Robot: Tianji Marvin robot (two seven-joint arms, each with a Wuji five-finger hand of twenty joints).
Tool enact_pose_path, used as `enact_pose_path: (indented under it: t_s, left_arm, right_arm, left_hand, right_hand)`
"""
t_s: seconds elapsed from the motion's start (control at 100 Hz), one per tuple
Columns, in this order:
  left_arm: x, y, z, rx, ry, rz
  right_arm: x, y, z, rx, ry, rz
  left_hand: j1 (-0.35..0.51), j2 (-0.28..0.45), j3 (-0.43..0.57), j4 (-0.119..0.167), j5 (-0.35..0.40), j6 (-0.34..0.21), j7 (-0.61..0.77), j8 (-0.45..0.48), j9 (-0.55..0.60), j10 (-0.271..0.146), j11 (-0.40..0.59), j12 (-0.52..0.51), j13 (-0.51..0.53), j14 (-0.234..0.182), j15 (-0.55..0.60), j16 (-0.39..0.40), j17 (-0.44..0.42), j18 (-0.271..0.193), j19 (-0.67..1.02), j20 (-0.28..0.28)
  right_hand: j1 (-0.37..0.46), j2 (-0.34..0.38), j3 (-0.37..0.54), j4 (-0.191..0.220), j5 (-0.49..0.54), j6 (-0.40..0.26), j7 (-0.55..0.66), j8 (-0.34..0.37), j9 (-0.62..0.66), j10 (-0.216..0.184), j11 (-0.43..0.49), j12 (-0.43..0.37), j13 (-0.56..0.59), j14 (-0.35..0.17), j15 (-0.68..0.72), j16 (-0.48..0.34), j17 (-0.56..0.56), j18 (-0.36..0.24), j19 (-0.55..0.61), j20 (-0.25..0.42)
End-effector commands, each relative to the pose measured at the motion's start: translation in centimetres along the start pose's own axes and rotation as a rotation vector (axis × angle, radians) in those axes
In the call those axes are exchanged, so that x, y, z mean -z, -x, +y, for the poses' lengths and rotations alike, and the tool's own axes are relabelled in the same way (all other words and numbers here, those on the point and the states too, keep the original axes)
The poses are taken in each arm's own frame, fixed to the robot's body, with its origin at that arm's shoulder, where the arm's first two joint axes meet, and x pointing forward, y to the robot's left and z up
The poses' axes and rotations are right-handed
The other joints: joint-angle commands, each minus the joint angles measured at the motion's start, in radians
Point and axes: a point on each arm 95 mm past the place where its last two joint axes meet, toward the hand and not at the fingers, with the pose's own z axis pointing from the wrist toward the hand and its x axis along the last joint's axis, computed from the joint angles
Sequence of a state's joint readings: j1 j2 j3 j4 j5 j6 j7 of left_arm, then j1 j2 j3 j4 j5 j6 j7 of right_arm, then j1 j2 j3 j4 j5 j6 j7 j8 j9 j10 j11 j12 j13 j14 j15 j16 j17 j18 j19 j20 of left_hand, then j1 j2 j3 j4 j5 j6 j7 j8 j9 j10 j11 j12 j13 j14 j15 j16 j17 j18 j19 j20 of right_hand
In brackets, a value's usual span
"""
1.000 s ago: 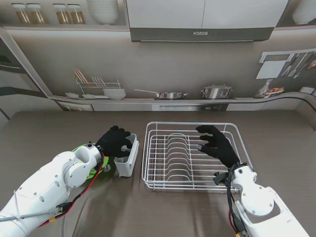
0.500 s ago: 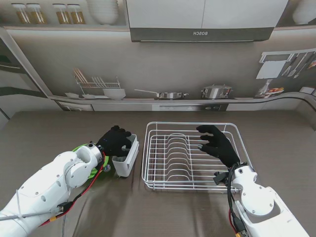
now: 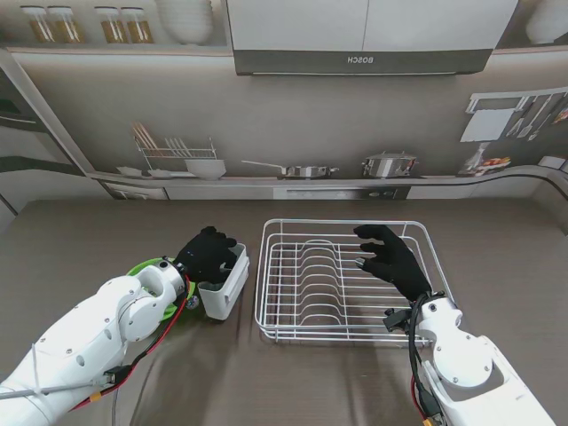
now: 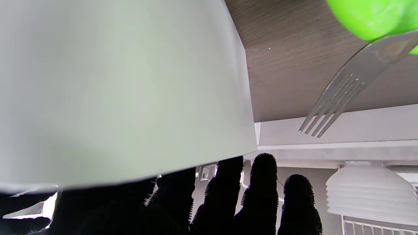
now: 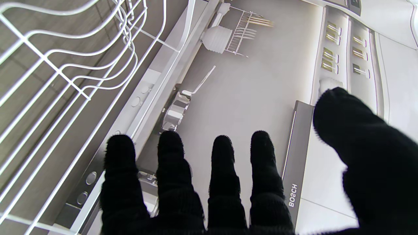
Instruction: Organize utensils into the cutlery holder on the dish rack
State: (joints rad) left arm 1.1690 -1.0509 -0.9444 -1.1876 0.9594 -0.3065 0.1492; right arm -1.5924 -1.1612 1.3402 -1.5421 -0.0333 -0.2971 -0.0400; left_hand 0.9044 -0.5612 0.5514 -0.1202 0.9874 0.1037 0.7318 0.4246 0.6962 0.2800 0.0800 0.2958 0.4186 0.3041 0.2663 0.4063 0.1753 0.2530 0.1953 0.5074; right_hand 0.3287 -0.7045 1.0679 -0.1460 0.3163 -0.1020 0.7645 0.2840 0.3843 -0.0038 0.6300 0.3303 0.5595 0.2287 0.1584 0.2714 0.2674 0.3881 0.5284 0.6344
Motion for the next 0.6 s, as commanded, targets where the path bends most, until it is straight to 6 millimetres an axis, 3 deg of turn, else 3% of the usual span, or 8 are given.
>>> enact_pose_path:
  t_s: [0.0, 0.22, 0.35, 0.37, 0.59]
  left_arm:
    - [0.31, -0.35, 1.27, 0.006, 0.034, 0.001]
    - [0.29, -0.70, 1.42, 0.010, 0.019, 0.001]
    - [0.34, -0.98, 1.38, 0.007, 0.007, -0.002]
    - [0.36, -1.01, 1.36, 0.006, 0.006, -0.002]
    - [0.53, -1.11, 0.97, 0.011, -0.028, -0.013]
  right_arm:
    - [0.08, -0.07, -0.45, -0.009, -0.014, -0.001]
    - [0.06, -0.08, -0.46, -0.012, -0.013, -0.001]
    - [0.03, -0.06, -0.49, -0.013, -0.013, -0.001]
    - [0.02, -0.05, -0.50, -0.014, -0.014, -0.001]
    - [-0.01, -0.04, -0.62, -0.020, -0.017, -0.002]
  left_hand:
    - [-0.008, -0.012, 0.046, -0.029, 0.081, -0.031, 0.120, 0.031, 0.068, -0.029, 0.082, 0.065, 0.016, -0.011, 0.021, 0.020, 0.009, -0.019, 0.017, 0.001]
    - [-0.026, 0.004, 0.085, -0.018, 0.070, -0.007, 0.123, 0.056, 0.094, -0.033, 0.127, 0.147, 0.029, -0.006, 0.058, 0.055, -0.006, -0.018, 0.068, 0.030]
    - [-0.041, 0.019, 0.119, -0.009, 0.041, 0.013, 0.154, 0.078, 0.106, -0.040, 0.160, 0.216, 0.039, -0.005, 0.083, 0.081, -0.069, -0.030, 0.227, 0.053]
    - [-0.044, 0.021, 0.124, -0.010, 0.035, 0.015, 0.163, 0.076, 0.110, -0.042, 0.158, 0.233, 0.040, -0.007, 0.084, 0.085, -0.087, -0.032, 0.282, 0.018]
    - [-0.036, 0.058, 0.127, 0.001, -0.008, 0.041, 0.195, 0.132, 0.115, -0.049, 0.213, 0.315, 0.044, -0.001, 0.118, 0.112, -0.147, -0.042, 0.446, -0.036]
  right_hand:
    - [-0.034, 0.012, -0.026, 0.012, -0.020, -0.002, -0.010, -0.022, -0.003, -0.010, -0.011, -0.005, 0.022, -0.022, -0.008, 0.007, 0.006, -0.029, -0.024, 0.020]
    - [-0.034, 0.015, -0.027, 0.013, -0.022, -0.001, -0.008, -0.022, -0.004, -0.009, -0.010, -0.005, 0.024, -0.024, -0.007, 0.007, 0.008, -0.028, -0.024, 0.021]
    - [-0.036, 0.017, -0.028, 0.013, -0.023, 0.001, -0.008, -0.022, -0.005, -0.009, -0.010, -0.005, 0.023, -0.025, -0.007, 0.007, 0.007, -0.029, -0.025, 0.021]
    - [-0.036, 0.017, -0.028, 0.013, -0.023, 0.000, -0.008, -0.022, -0.005, -0.009, -0.010, -0.005, 0.023, -0.023, -0.007, 0.007, 0.008, -0.029, -0.025, 0.021]
    - [-0.034, 0.019, -0.028, 0.014, -0.023, 0.003, -0.007, -0.022, -0.006, -0.008, -0.010, -0.005, 0.022, -0.022, -0.007, 0.007, 0.007, -0.029, -0.026, 0.022]
